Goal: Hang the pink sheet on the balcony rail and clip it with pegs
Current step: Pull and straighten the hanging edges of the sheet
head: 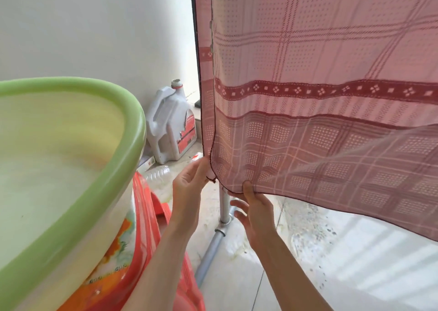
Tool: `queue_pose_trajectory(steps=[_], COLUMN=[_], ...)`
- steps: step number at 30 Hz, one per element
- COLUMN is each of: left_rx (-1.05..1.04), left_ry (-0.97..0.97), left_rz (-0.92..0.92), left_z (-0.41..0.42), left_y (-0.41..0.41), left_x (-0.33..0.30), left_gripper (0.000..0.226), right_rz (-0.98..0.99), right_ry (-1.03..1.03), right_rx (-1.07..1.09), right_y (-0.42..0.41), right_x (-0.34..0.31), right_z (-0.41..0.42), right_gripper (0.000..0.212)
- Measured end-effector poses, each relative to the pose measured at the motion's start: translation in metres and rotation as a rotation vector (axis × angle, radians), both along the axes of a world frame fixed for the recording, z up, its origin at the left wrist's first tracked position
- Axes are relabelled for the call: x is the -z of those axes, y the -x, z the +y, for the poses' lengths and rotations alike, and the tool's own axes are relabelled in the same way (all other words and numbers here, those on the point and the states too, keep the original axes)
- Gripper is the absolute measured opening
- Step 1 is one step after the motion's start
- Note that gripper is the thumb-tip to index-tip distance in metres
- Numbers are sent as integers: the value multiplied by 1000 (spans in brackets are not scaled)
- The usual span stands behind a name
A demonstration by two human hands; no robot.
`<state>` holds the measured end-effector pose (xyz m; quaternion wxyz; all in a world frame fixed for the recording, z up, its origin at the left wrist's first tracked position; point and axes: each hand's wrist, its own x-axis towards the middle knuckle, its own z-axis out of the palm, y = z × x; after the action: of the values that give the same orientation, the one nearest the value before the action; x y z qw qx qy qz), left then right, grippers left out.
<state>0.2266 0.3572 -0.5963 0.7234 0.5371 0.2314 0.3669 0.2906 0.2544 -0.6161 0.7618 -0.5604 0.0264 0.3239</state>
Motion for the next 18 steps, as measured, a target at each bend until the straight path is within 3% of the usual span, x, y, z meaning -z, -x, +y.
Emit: queue_pose_trajectory(steps=[1,5,11,18], left_rx=[-11,-116,-254,-370], left_ry=[-36,-158,146,191], left_rz=[40,127,24,78], left_z=[0,1,20,45], left_y=[1,-2,-9,-27], left_x=[1,-2,5,14], left_gripper=[27,9,7,7], right_rz=[9,1,-64,18], right_ry=[-11,-16,29,-10], right_rx=[-7,-38,-94,-202], right_y=[1,9,15,17], right_x=[0,-3,3,-2], right_z=[3,10,19,21], right_gripper=[23,27,25,14])
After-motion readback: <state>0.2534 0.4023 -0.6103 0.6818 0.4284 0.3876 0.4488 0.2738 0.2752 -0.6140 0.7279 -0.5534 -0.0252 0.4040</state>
